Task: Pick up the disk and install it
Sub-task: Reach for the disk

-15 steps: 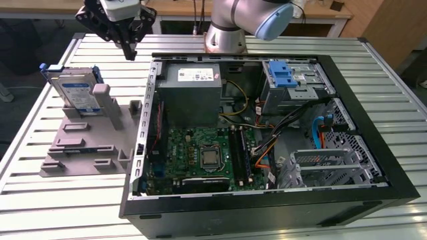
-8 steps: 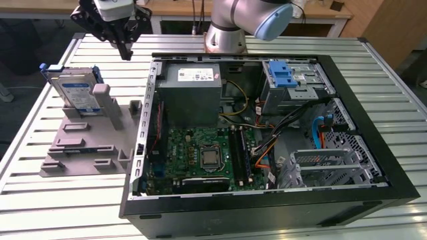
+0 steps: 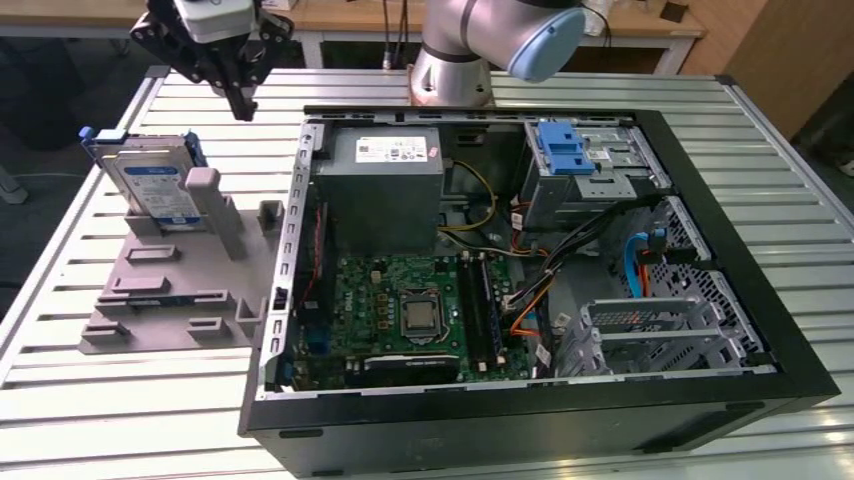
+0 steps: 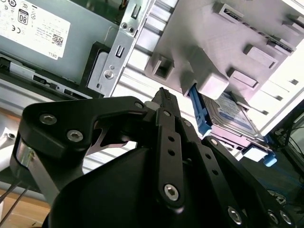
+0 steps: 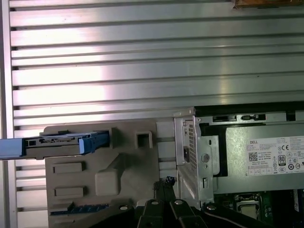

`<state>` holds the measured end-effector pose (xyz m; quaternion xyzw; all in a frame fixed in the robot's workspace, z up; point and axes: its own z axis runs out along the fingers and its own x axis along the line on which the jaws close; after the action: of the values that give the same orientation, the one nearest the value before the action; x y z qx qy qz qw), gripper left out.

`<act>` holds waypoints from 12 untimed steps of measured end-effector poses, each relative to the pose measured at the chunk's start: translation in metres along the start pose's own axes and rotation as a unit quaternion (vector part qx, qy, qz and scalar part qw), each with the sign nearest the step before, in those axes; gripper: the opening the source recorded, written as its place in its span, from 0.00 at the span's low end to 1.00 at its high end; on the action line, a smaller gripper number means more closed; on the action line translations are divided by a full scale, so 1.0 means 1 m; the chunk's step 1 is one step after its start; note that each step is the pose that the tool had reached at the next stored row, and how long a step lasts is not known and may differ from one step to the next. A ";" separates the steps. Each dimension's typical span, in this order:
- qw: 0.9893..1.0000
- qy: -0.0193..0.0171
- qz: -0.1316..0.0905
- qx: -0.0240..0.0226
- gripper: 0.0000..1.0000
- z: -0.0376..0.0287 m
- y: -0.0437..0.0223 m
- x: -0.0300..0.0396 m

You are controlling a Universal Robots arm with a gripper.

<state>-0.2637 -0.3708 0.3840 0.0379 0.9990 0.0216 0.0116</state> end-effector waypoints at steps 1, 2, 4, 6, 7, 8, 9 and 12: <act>1.000 0.000 0.000 0.000 0.11 0.0001 0.0000 0.0011; 1.000 0.000 0.000 0.000 0.11 0.0002 0.0000 0.0023; 1.000 0.000 0.000 0.000 0.11 0.0004 0.0000 0.0046; 1.000 0.000 0.000 0.000 0.11 0.0006 0.0000 0.0067; 1.000 0.000 0.000 0.000 0.11 0.0007 -0.0001 0.0076; 1.000 0.000 0.000 0.000 0.11 0.0008 -0.0001 0.0087; 1.000 0.000 0.000 0.000 0.11 0.0009 -0.0001 0.0098; 1.000 0.000 0.000 0.000 0.11 0.0011 -0.0002 0.0129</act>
<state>-0.2765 -0.3700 0.3826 0.0379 0.9990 0.0216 0.0115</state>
